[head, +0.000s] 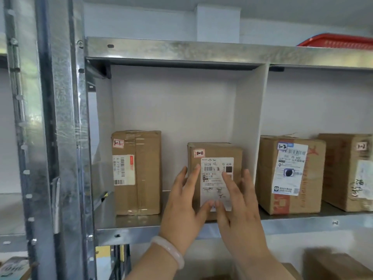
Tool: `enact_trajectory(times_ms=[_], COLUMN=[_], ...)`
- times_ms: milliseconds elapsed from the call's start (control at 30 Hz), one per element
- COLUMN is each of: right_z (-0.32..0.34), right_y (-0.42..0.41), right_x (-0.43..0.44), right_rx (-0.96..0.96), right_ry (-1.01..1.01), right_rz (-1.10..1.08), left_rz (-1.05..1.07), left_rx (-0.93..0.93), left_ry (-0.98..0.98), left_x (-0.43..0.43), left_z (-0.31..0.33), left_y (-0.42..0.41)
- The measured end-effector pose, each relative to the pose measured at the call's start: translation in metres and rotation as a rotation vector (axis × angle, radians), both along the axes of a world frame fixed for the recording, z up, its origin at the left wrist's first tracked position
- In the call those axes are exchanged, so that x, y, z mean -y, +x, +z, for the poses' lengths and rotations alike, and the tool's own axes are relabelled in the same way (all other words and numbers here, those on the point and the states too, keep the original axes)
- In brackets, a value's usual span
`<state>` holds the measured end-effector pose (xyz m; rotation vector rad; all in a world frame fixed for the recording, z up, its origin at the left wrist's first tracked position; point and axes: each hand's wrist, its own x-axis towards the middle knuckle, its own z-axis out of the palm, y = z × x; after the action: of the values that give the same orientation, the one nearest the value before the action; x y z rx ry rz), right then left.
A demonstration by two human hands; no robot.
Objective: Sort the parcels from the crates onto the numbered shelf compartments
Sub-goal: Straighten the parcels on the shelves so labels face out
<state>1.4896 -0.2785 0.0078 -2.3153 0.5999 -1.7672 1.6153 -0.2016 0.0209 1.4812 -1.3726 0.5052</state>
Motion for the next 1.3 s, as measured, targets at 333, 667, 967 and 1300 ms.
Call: enact_trajectory(times_ms=[333, 667, 967, 1300], right_z=[0.005, 0.008, 0.037, 0.020], right_y=[0.020, 0.012, -0.086, -0.161], right_x=[0.028, 0.020, 0.041, 0.137], right_rx=[-0.211, -0.153, 0.170, 0.087], right_ry=[0.107, -0.060, -0.439, -0.024], right_rz=[0.109, 0.132, 0.054, -0.176], left_rz=[0.124, 0.176, 0.164, -0.031], left_rx=[-0.025, -0.072, 0.141, 0.147], left_ry=[0.069, 0.012, -0.268, -0.208], left_x=[0.018, 0.020, 0.027, 0.119], left_z=[0.004, 0.001, 0.040, 0.009], left_y=[0.024, 0.023, -0.073, -0.168])
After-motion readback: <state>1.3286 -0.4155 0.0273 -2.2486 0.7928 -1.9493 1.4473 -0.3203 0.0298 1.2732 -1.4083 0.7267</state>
